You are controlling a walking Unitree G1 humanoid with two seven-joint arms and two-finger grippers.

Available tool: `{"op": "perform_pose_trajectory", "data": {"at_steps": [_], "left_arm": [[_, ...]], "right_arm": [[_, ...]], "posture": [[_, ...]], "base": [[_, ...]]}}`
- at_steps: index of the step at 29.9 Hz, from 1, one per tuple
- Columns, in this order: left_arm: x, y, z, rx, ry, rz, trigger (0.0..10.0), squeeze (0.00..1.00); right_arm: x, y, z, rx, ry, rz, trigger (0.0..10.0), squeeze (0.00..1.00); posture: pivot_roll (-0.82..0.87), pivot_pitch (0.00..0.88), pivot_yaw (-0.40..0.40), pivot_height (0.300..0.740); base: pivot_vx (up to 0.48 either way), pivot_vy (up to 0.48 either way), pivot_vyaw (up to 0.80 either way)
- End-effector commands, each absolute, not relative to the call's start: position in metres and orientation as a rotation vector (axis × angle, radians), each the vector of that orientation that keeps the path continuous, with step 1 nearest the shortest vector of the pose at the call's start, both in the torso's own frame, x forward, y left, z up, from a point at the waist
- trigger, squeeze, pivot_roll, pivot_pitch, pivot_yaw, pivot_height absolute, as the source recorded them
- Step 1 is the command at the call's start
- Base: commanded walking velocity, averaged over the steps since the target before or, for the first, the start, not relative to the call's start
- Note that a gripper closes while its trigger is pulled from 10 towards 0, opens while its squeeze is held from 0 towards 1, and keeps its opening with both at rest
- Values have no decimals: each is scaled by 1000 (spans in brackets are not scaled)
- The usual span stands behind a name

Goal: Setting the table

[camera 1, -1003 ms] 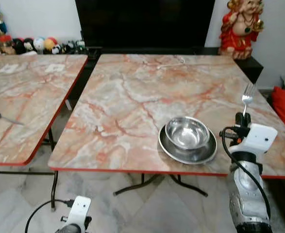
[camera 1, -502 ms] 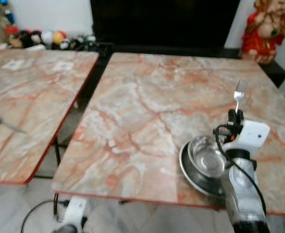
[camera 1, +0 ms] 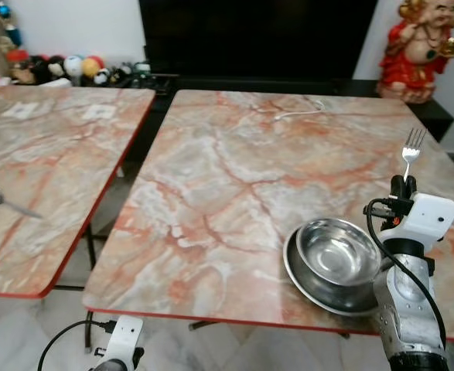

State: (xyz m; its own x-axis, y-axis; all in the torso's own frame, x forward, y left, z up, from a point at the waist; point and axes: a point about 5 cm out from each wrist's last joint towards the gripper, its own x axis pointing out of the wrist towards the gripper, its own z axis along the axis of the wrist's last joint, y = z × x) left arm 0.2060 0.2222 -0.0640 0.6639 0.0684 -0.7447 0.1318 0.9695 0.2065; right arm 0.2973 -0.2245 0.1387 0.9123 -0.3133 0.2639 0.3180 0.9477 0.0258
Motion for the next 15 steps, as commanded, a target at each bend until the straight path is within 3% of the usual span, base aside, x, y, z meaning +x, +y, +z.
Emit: {"op": "perform_pose_trajectory", "data": {"at_steps": [1,8,15], "left_arm": [[206,220,-65,259,854,-47,10000,0],[207,220,-64,258,849,-46,10000,0],[208,221,-63,248,843,-33,10000,0]], "right_arm": [[297,-226,142,-19,-280,-328,10000,0],[298,-227,145,-23,-286,-327,10000,0],[300,-232,150,-32,-298,-337,10000,0]], "posture": [[30,0,-12,740],[31,0,-13,740],[33,0,-14,740]], "base": [[0,-255,0],[0,-254,0],[0,0,0]]}}
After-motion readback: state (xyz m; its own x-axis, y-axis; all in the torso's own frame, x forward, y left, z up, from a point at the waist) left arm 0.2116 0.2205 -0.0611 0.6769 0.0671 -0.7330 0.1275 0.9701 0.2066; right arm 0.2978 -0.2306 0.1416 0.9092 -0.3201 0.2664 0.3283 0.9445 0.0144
